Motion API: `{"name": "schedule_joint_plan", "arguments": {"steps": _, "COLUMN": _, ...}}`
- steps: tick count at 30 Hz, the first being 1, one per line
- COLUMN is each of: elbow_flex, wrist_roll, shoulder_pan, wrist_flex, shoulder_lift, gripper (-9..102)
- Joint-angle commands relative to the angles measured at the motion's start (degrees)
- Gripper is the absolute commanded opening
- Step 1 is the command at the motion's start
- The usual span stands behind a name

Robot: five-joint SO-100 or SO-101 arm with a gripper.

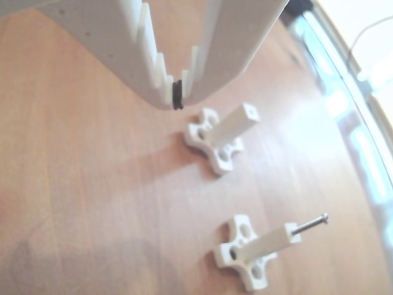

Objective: Grab the screw and set it in the hole.

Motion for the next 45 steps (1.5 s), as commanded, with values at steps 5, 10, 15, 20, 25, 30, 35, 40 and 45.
{"name": "schedule_joint_plan", "arguments": {"steps": 5, "elbow_flex": -0.26, "wrist_roll": 0.79, "shoulder_pan": -0.09, "wrist_flex": 4.57, "shoulder_lift": 1.05, "gripper": -4}}
{"name": "schedule_joint_plan", "arguments": {"steps": 10, "elbow_flex": -0.26, "wrist_roll": 0.79, "shoulder_pan": -0.09, "wrist_flex": 4.57, "shoulder_lift": 1.05, "gripper": -4}}
{"name": "schedule_joint_plan", "arguments": {"steps": 15, "elbow_flex": -0.26, "wrist_roll": 0.88, "shoulder_pan": 0.0, "wrist_flex": 4.57, "shoulder_lift": 1.05, "gripper": -4}}
{"name": "schedule_joint_plan", "arguments": {"steps": 20, "elbow_flex": -0.26, "wrist_roll": 0.7, "shoulder_pan": -0.26, "wrist_flex": 4.57, "shoulder_lift": 1.05, "gripper": -4}}
{"name": "schedule_joint_plan", "arguments": {"steps": 25, "elbow_flex": -0.26, "wrist_roll": 0.44, "shoulder_pan": -0.53, "wrist_flex": 4.57, "shoulder_lift": 1.05, "gripper": -4}}
{"name": "schedule_joint_plan", "arguments": {"steps": 30, "elbow_flex": -0.26, "wrist_roll": 0.79, "shoulder_pan": -0.53, "wrist_flex": 4.48, "shoulder_lift": 1.05, "gripper": -4}}
{"name": "schedule_joint_plan", "arguments": {"steps": 35, "elbow_flex": -4.13, "wrist_roll": -0.09, "shoulder_pan": 1.14, "wrist_flex": 3.34, "shoulder_lift": -3.34, "gripper": -4}}
{"name": "schedule_joint_plan", "arguments": {"steps": 40, "elbow_flex": -10.63, "wrist_roll": -0.35, "shoulder_pan": 1.41, "wrist_flex": 1.14, "shoulder_lift": -14.41, "gripper": -4}}
{"name": "schedule_joint_plan", "arguments": {"steps": 45, "elbow_flex": -38.23, "wrist_roll": 0.53, "shoulder_pan": 3.52, "wrist_flex": -2.2, "shoulder_lift": -49.75, "gripper": -4}}
